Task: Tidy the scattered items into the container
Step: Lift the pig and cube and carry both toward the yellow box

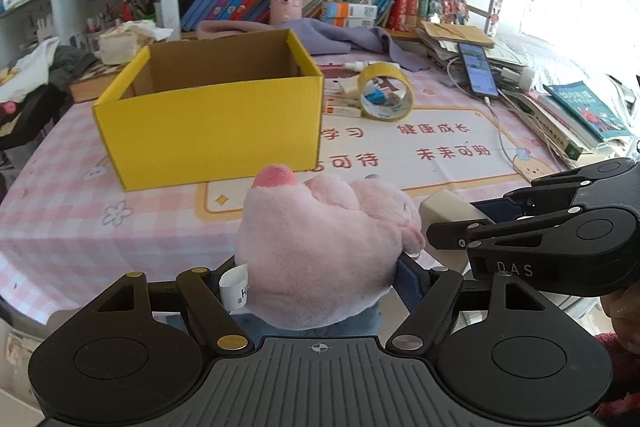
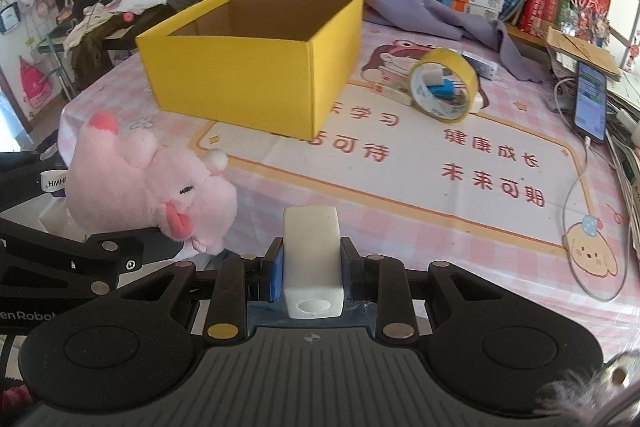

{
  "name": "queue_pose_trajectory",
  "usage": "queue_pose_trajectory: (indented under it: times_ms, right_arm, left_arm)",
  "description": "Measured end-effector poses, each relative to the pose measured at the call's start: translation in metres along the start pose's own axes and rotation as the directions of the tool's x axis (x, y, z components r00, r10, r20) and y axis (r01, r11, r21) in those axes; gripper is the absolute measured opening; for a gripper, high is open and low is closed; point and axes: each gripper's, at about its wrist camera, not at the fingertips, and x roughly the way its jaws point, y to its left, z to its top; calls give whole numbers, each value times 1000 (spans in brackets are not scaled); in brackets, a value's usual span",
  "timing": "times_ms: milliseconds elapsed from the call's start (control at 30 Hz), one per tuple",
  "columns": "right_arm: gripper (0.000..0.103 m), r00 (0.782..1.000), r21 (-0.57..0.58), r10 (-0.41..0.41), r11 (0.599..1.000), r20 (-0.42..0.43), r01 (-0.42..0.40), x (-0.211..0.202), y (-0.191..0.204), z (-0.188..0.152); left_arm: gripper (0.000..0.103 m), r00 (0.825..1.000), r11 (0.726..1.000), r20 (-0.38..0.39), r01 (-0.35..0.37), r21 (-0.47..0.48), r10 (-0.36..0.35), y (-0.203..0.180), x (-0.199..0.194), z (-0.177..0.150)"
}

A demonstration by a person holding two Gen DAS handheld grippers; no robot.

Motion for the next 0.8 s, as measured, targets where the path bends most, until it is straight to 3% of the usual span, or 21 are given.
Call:
queue_pose_trajectory:
  times_ms: [800]
  right_arm:
    - [26,997,-83,70,994,18,-68,13,42,16]
  left_arm:
    - [75,997,995,19,-76,-58,77,40,-21,-14]
